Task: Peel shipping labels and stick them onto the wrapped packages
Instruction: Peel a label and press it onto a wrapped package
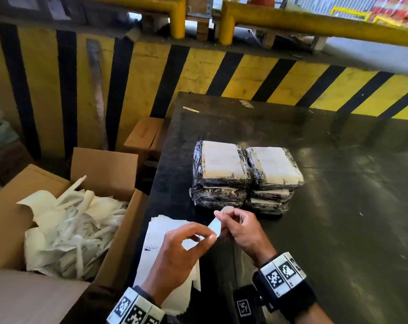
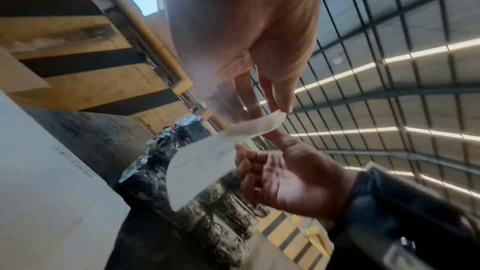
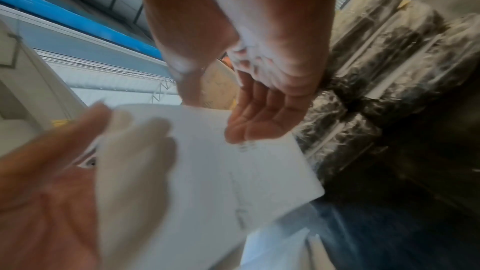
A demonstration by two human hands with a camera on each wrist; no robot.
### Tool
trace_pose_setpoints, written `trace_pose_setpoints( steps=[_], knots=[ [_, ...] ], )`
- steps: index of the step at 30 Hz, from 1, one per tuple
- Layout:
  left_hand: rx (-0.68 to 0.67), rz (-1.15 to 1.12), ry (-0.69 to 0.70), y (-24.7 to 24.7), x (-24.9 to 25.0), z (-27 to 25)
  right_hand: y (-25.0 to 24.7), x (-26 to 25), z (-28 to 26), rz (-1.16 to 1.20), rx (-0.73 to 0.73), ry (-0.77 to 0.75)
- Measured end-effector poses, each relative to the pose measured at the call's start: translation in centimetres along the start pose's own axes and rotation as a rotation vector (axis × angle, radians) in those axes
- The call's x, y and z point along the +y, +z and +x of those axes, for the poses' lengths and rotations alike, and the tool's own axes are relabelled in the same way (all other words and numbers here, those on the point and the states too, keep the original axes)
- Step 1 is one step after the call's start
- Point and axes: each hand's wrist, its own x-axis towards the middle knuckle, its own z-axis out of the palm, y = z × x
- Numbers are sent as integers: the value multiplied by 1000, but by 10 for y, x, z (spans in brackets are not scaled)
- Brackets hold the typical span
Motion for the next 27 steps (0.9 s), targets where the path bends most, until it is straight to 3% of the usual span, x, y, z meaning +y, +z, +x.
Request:
trace_pose_setpoints(
  steps=[4,6,9,13,23,27],
  knots=[
    [-147,-3,55,3,5,0,-5,0,-3,-36,138,-85],
    [-83,-67,-23,-3,6,2,-14,1,-3,53,187,-108],
    [138,-80,-150,-6,3,14,-31,-1,-6,162,151,-104],
    [66,-335,-351,6,9,30,-47,8,-7,177,106,-56],
    [12,-195,-338,65,11,60,-99,26,3,-34,152,-11],
    [41,-131,-311,97,23,97,-136,18,20,12,173,-48]
  ],
)
